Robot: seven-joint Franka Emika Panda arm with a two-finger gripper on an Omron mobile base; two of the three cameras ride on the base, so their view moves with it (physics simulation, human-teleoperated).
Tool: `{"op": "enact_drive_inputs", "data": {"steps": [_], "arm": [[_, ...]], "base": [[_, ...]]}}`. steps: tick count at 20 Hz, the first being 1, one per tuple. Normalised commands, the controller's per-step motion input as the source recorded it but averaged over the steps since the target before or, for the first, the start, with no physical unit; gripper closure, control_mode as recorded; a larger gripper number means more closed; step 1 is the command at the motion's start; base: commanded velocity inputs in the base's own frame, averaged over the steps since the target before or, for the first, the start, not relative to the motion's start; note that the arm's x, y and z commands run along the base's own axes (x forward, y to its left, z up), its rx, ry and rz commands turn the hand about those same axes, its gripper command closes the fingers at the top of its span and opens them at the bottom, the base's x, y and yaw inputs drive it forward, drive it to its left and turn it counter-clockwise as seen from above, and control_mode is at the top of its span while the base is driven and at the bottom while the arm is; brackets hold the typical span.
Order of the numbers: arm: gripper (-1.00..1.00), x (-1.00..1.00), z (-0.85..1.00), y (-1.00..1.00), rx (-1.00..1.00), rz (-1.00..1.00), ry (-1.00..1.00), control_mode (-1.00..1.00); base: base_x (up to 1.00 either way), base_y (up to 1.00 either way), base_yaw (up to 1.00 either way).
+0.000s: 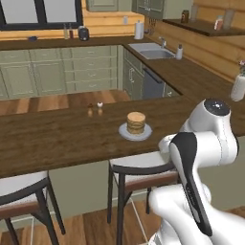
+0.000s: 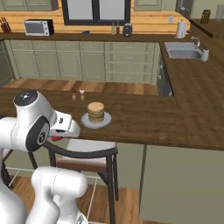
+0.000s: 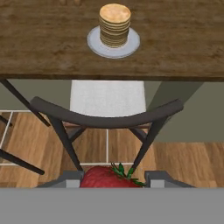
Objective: Take the strawberry from the fridge and place it on top of the pancake, located on the dining counter.
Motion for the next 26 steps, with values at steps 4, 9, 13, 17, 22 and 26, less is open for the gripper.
{"op": "enact_drive_inputs", "data": {"steps": [4, 9, 13, 17, 22, 26], "arm": [[1.0, 0.0, 0.0, 0.0, 0.0, 0.0, 0.0, 1.0], [1.0, 0.0, 0.0, 0.0, 0.0, 0.0, 0.0, 1.0], [1.0, 0.0, 0.0, 0.0, 0.0, 0.0, 0.0, 1.0], [1.0, 0.0, 0.0, 0.0, 0.0, 0.0, 0.0, 1.0], [1.0, 0.0, 0.0, 0.0, 0.0, 0.0, 0.0, 1.0], [1.0, 0.83, 0.04, 0.03, 0.0, 0.0, -0.04, -1.0]], "base": [[0.0, -0.47, 0.0], [0.25, 0.32, 0.0], [0.32, 0.27, 0.0], [0.28, 0.0, 0.0], [0.05, 0.0, 0.0], [0.0, 0.0, 0.0]]}}
